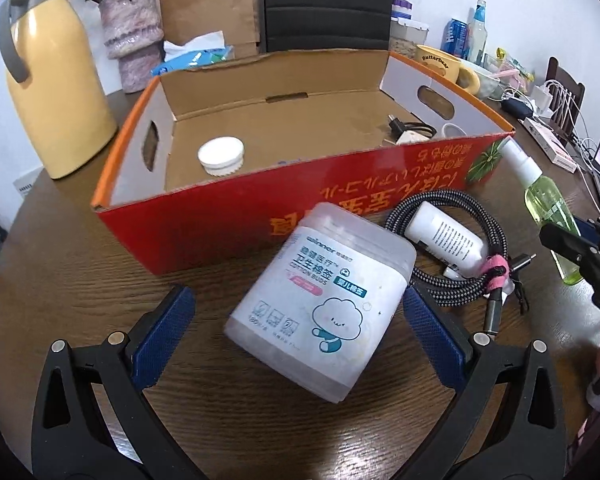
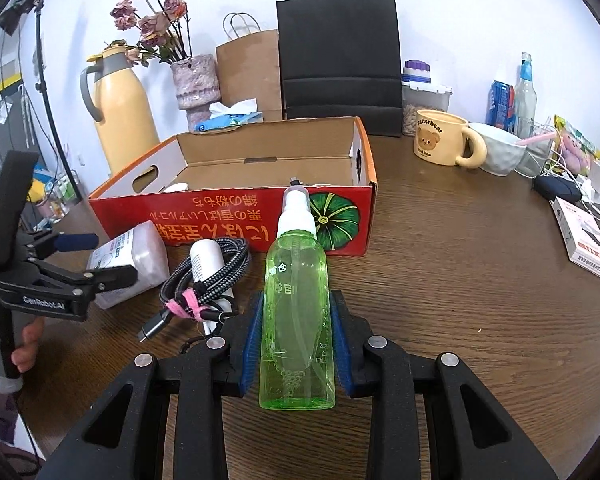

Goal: Organize rigid objects
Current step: 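Grasp the white cotton-buds tub with the left gripper while the right holds the spray bottle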

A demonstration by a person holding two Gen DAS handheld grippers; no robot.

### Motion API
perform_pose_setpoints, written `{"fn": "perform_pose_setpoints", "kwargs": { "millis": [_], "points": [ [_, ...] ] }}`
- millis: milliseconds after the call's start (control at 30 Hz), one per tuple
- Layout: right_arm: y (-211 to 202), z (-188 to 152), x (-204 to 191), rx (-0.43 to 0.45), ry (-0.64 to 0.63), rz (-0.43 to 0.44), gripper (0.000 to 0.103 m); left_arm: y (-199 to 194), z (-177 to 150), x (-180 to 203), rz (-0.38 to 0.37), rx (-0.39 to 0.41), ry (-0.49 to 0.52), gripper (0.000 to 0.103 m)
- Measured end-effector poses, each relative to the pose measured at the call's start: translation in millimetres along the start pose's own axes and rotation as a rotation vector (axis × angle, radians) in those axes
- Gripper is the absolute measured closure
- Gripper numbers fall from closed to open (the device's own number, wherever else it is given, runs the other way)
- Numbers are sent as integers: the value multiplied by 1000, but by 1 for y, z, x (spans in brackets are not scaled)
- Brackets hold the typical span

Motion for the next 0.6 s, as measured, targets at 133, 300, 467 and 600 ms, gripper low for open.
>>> {"fn": "perform_pose_setpoints", "kwargs": {
  "millis": [133,300,467,600],
  "points": [
    [0,0,1,0,3,2,68,3,0,0,-27,17,-24,0],
    [0,0,1,0,2,1,68,2,-1,3,-57,37,-27,7],
    [0,0,2,-1,3,-1,68,-2,-3,9,-54,64,3,21],
    [-1,0,2,1,7,-5,68,-6,-3,9,-58,81,3,27]
  ]
}}
Point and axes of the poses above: each gripper's, at about its wrist camera, not at the fingertips, and y roughly the way its jaws point, x to its right, z to its top, the point moved 5 cm from there along y, roughly the way its jaws point, and after that the axes turned 9 degrees about z, right-handed, at the moved point
